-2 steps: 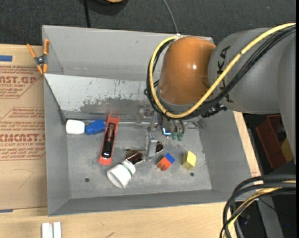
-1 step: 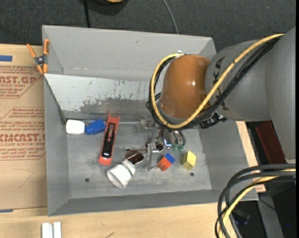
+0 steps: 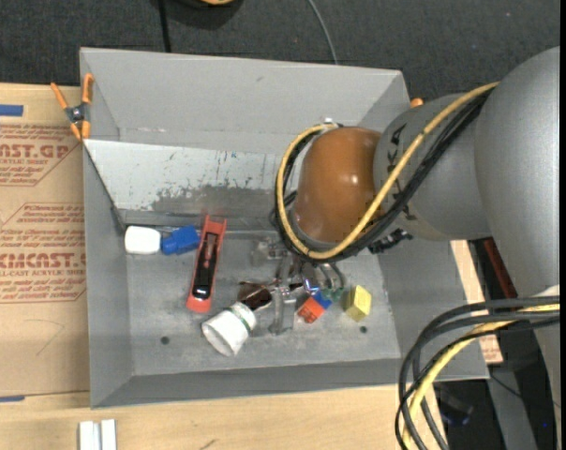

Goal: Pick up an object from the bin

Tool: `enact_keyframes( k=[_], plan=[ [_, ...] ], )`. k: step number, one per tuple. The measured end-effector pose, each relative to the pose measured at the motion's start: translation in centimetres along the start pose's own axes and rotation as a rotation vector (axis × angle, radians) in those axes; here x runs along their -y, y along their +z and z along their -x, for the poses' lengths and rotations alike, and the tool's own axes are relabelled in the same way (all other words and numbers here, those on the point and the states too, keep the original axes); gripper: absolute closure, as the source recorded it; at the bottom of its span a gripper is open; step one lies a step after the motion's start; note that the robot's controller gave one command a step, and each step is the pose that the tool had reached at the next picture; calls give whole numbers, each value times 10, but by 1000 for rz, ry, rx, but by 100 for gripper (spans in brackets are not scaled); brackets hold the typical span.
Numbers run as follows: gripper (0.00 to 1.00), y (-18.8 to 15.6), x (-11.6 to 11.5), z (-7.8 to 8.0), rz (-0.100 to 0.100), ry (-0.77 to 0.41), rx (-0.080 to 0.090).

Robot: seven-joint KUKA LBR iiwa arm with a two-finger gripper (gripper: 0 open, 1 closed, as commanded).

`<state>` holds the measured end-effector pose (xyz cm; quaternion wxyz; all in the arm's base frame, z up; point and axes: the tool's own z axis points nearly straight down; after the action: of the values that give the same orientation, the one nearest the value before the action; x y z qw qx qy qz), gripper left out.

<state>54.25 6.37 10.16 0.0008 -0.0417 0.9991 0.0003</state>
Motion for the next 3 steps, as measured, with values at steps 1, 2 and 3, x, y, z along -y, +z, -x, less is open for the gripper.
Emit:
enact_keyframes(
  k=[1, 2, 3],
  plan=[
    [0, 29, 14, 2, 2, -2, 2],
    [100, 32, 19, 0, 1, 141, 2],
    [100, 32, 19, 0, 1, 140, 2]
  ],
)
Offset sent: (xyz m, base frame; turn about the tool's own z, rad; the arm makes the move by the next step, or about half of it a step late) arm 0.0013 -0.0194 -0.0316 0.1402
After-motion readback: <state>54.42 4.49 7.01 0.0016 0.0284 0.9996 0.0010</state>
